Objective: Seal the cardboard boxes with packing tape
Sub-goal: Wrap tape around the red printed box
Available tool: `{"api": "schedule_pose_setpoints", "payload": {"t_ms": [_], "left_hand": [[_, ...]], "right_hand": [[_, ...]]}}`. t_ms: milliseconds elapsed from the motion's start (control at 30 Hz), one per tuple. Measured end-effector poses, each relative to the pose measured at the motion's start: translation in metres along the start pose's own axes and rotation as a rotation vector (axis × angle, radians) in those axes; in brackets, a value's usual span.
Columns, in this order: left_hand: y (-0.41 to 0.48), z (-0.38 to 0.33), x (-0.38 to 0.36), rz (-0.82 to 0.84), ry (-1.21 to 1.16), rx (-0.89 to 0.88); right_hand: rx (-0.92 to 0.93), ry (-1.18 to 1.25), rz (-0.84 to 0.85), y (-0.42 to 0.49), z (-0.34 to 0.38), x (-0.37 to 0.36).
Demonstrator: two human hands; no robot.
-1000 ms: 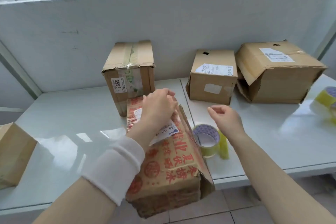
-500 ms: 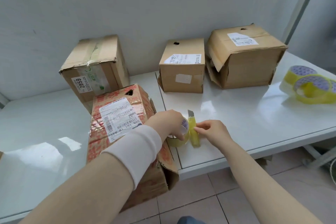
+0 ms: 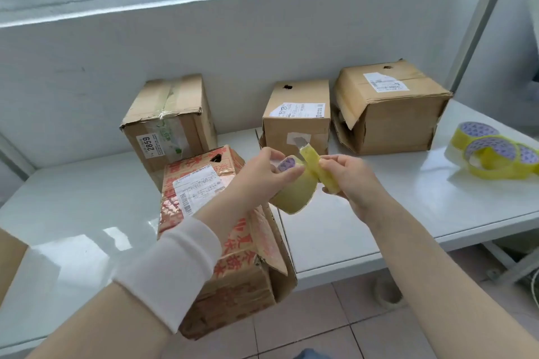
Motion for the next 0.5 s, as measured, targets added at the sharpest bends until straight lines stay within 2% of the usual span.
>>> {"api": "schedule_pose_setpoints", "payload": {"t_ms": [100, 267, 500], "left_hand": [[-0.021, -0.002, 0.013, -0.119, -0.205, -0.029], [-0.049, 0.010, 0.025, -0.193, -0.544, 0.001], [-0.064, 0.012, 0.042, -0.324, -0.637, 0.010]], "right_hand": [[0.101, -0.086, 0.024, -0.013, 0.030, -0.019], [0.220, -0.181, 0.047, -0.033, 0.055, -0.050], [0.355, -0.288, -0.068, -0.050, 0.076, -0.066]]}}
Point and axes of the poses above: each hand's wrist, its own y-axis towards the middle knuckle, its own x-axis out of the back of the hand, z = x × y, the point moved 8 cm from there along y, towards the middle knuckle, and after that the axes turned 3 degrees about z, right-handed, at the moved point
